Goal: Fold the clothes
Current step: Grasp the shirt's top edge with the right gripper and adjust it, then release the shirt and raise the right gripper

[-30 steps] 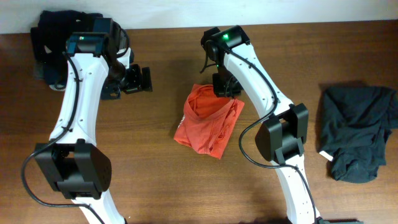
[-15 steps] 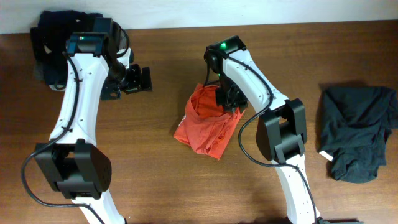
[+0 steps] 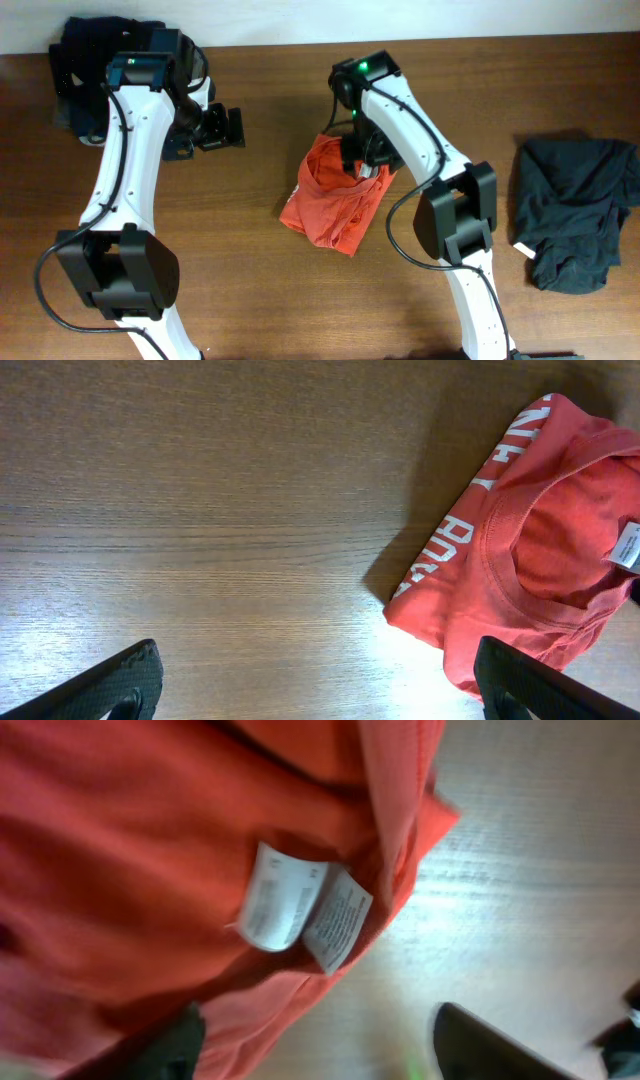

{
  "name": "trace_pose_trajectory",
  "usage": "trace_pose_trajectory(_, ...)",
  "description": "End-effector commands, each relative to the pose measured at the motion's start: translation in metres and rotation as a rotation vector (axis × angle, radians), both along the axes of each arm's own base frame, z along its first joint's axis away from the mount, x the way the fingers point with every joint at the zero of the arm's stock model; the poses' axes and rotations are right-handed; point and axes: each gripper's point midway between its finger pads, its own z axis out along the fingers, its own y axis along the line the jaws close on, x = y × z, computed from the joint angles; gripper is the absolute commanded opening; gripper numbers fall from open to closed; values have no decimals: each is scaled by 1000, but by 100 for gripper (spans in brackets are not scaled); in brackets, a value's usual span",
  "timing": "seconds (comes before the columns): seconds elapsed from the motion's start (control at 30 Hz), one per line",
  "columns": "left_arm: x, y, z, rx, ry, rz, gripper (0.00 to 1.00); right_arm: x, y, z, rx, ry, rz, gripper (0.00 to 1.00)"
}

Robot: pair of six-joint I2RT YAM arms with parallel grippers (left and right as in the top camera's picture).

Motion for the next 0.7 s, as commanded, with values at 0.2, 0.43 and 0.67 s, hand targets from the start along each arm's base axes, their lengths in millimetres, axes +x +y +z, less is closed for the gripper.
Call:
trace_pose_trajectory(0.2, 1, 2, 7, 5, -23, 15, 99, 32, 57, 47, 289, -207, 87, 89)
trace_pose_trajectory(0.43, 1, 2, 7, 5, -22, 15, 99, 43, 110, 32, 397, -262, 162, 87)
trace_pose_trajectory(0.67, 1, 2, 7, 5, -21, 15, 99, 40, 135, 7, 399, -248, 185, 81)
